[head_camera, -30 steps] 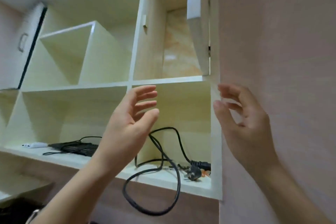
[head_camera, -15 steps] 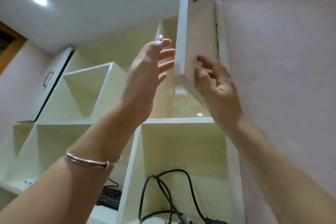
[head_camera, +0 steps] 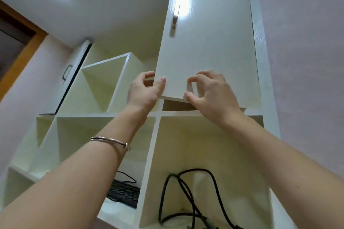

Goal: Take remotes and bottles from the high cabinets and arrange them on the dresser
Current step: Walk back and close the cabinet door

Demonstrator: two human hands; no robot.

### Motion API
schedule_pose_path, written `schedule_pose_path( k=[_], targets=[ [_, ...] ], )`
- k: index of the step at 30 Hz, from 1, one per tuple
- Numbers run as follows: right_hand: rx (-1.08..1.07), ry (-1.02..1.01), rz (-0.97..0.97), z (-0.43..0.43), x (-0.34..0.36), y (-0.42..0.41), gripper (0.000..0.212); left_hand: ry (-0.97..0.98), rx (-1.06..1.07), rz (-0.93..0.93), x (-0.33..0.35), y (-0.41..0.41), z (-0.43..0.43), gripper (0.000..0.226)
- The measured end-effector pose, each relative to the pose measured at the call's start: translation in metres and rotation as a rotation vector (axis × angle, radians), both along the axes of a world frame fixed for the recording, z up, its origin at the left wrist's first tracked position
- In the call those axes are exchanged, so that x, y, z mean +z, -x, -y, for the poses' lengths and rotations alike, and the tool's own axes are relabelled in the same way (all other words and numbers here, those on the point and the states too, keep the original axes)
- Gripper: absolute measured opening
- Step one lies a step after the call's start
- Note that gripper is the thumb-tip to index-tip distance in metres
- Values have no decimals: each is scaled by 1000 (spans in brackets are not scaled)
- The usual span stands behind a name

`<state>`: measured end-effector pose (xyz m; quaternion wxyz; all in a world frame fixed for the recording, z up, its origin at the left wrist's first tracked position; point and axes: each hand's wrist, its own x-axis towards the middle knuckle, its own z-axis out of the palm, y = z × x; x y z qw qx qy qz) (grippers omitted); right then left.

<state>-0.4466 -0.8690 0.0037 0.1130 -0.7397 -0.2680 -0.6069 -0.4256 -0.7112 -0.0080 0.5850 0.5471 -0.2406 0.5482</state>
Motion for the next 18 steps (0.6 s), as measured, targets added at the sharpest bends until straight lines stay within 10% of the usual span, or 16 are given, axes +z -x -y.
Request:
schedule_pose_path(
  k=[18],
  targets=[
    [-395,106,42,2,-4,-59,34,28,46,-300,13,-116,12,64]
  ],
)
